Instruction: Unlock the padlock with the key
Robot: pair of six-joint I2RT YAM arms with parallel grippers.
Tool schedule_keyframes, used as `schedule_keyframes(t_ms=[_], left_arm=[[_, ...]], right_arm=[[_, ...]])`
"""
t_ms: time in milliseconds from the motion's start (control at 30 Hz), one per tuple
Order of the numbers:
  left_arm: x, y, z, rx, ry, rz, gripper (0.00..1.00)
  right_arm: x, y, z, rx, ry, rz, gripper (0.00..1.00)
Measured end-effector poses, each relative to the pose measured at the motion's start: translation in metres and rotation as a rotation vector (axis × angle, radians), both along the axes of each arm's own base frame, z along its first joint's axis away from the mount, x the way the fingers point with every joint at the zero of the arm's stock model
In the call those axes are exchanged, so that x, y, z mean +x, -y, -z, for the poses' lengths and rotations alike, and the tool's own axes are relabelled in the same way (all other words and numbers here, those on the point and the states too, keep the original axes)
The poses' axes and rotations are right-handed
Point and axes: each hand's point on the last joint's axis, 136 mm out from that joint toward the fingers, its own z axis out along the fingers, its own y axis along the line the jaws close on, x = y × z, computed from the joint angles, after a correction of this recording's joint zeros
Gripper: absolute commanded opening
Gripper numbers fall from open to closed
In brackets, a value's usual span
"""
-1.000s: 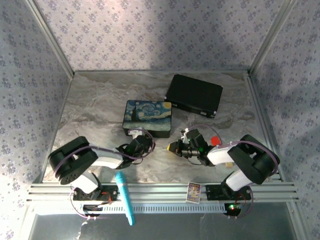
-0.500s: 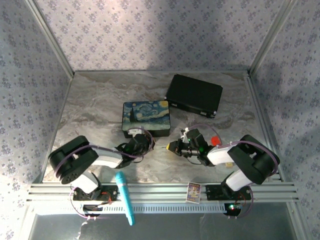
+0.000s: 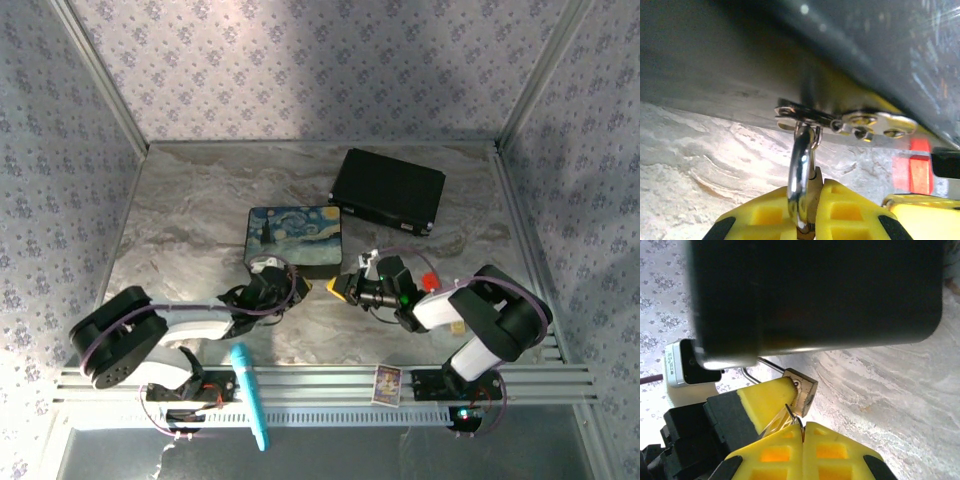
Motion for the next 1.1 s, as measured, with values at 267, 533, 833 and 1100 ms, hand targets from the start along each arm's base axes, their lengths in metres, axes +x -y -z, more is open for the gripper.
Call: schedule_keyframes(t_ms=[267, 533, 833, 1100], left_arm=[[-0.002, 0.003, -0.008, -0.052, -0.024, -0.011, 0.00], [0.000, 0.004, -0.016, -0.089, -0.022, -0.025, 0.00], [0.000, 0.005, -0.028, -0.119, -0.006, -0.027, 0.00], [0.000, 0.004, -0.030, -0.123, -0.002, -0.029, 0.00]], right_arm=[[-0.017, -0.001, 0.002, 0.043, -0.043, -0.003, 0.00], [-0.012, -0.005, -0.005, 0.084, -0.038, 0.011, 0.00], [-0.005, -0.010, -0.002, 0.088, -0.041, 0.017, 0.00], [-0.001, -0.012, -0.005, 0.111, -0.033, 0.025, 0.00]])
